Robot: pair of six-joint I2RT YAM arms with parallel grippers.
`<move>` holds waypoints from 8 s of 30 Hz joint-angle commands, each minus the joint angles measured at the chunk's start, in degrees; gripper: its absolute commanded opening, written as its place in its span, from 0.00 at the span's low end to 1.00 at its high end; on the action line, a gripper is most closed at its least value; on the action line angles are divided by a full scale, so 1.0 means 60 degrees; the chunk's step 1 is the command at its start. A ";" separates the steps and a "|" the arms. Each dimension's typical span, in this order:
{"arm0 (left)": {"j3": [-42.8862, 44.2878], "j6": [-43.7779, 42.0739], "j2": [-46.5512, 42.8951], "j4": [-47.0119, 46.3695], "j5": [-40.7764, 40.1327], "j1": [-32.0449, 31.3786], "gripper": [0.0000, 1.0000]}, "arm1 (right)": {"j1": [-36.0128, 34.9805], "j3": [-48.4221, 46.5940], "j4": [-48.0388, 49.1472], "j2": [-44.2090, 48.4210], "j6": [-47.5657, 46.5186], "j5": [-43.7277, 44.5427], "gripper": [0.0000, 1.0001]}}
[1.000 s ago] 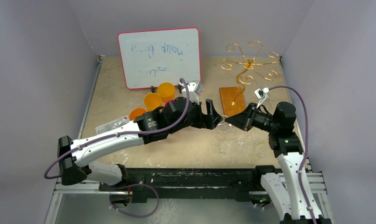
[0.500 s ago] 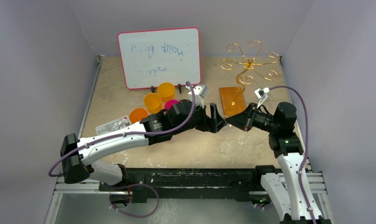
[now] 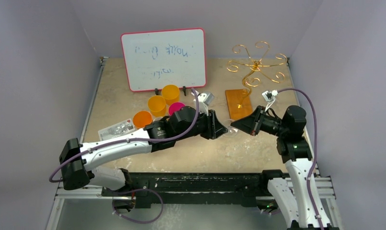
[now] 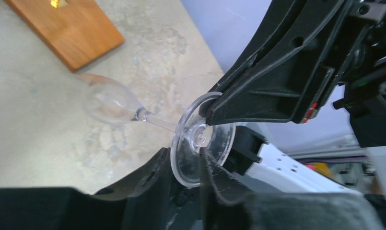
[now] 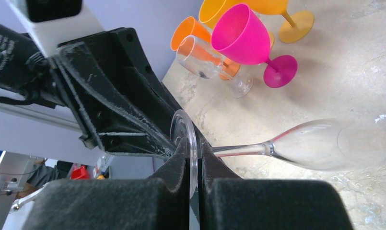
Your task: Take the wine glass off the wine glass rack
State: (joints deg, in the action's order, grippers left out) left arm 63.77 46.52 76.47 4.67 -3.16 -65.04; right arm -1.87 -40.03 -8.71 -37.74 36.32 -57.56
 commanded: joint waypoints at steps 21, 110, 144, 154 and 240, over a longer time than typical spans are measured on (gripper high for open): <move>-0.0538 -0.0552 -0.1038 -0.1936 0.1488 0.0383 0.00 | -0.0040 0.0277 -0.0079 0.1124 0.0125 -0.0978 0.45; 0.1910 -0.1749 -0.1218 0.4974 0.7584 0.7638 0.70 | -0.7363 0.0888 0.0082 0.0102 -1.6865 0.2746 0.00; 0.1599 -0.4545 -0.1669 0.6962 0.7984 0.6459 0.00 | -0.7394 0.0131 -0.1253 0.0693 -1.9336 0.4638 0.00; 0.1717 -0.4195 -0.1797 0.6617 0.7992 0.6459 0.00 | -0.7394 0.0280 -0.1162 0.0911 -1.9174 0.4085 0.14; 0.2507 -0.2134 -0.0710 0.9006 -0.2774 0.1491 0.00 | -0.7394 0.0314 -0.1339 -0.0450 0.3521 1.1529 1.00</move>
State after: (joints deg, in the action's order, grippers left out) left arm 76.27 30.96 71.07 58.37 -12.16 -53.49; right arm -46.11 -38.20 -10.96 -34.26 45.95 9.30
